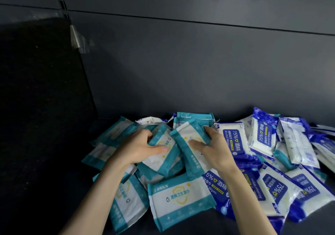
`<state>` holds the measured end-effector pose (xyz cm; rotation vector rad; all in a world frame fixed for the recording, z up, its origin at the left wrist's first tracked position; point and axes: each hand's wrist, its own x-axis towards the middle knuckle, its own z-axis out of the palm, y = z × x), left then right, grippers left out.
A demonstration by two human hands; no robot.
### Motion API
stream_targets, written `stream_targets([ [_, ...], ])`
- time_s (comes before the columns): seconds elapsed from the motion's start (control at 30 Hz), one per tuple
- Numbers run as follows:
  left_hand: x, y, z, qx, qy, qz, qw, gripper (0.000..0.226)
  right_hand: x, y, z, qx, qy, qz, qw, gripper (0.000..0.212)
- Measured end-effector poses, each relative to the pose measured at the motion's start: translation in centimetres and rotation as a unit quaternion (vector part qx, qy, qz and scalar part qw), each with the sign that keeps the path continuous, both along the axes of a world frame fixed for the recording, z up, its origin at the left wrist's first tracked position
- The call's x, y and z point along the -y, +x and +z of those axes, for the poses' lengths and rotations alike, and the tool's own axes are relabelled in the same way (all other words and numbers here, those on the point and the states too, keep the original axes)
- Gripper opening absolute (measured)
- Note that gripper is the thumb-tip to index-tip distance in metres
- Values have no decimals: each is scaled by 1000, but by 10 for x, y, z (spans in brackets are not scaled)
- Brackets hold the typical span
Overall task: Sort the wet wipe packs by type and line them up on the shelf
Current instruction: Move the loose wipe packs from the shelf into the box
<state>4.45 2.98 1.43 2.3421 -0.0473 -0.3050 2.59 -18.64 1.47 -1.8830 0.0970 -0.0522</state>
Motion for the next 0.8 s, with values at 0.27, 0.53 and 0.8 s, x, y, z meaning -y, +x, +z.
stream_targets([
  [0.27, 8, -11, 17, 9, -119, 1, 993, 39, 0, -13, 19, 30, 34, -53, 998, 38],
  [0.53, 59, -73, 55, 48, -478, 5, 877, 31, 29, -103, 48, 112, 210, -86, 967, 27],
  [0.8, 154, -165, 37, -72, -489, -138, 858, 44, 95, -246, 27, 142, 224, -250, 931, 38],
])
